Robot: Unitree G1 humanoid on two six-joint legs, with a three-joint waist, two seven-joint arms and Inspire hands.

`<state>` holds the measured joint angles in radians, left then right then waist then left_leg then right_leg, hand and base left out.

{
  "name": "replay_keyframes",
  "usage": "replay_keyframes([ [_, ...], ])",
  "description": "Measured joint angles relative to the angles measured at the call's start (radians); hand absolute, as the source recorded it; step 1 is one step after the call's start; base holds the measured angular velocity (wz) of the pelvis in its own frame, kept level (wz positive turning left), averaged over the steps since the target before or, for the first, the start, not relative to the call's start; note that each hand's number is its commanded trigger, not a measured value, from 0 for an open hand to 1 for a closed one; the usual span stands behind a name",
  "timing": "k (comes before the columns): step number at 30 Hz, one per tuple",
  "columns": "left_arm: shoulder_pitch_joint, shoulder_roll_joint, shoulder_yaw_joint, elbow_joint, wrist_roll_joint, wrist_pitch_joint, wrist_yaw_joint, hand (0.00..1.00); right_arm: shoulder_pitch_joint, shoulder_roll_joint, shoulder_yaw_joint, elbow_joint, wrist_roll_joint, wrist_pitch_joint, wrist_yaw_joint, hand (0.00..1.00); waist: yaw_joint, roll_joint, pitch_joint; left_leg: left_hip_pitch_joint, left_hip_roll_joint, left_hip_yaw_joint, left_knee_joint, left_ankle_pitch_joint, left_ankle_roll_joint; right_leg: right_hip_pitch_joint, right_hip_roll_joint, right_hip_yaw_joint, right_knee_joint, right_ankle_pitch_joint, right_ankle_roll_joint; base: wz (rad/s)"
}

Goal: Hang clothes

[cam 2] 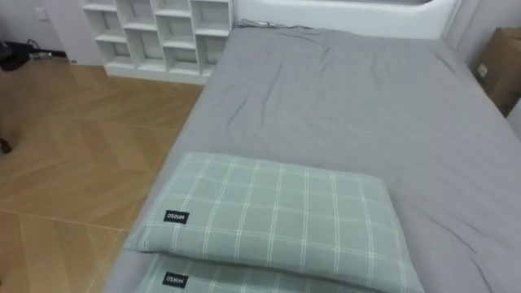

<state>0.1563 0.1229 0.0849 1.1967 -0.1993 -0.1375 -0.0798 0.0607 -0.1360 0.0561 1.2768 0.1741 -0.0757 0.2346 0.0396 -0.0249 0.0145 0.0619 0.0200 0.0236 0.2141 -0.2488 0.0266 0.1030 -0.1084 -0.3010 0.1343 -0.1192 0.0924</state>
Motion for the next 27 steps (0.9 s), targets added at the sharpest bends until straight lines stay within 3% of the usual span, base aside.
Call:
replay_keyframes([
  [10,-0.007,-0.001,0.002,-0.003,0.008,0.016,0.030,0.00,-0.011,0.003,-0.004,0.021,0.013,0.025,0.008,0.00,-0.008,0.000,-0.0009,-0.004,0.001,-0.014,-0.013,0.000,-0.002,0.001,0.003,0.000,-0.002,0.000,0.000,0.04],
  [19,-0.015,-0.003,-0.004,-0.008,0.077,0.024,0.039,0.00,-0.006,0.005,-0.020,0.044,0.032,0.024,0.009,0.00,-0.015,0.016,-0.0113,-0.016,-0.001,-0.037,-0.009,0.005,-0.009,0.001,0.005,0.000,-0.002,0.000,0.000,0.06],
  [27,-0.014,-0.012,-0.007,-0.007,0.077,0.022,0.070,0.00,0.003,0.005,-0.019,0.042,0.068,0.024,0.010,0.00,-0.013,0.019,-0.0107,-0.016,-0.001,-0.037,-0.010,0.008,-0.013,0.002,0.005,-0.001,-0.003,-0.001,0.000,0.00],
])
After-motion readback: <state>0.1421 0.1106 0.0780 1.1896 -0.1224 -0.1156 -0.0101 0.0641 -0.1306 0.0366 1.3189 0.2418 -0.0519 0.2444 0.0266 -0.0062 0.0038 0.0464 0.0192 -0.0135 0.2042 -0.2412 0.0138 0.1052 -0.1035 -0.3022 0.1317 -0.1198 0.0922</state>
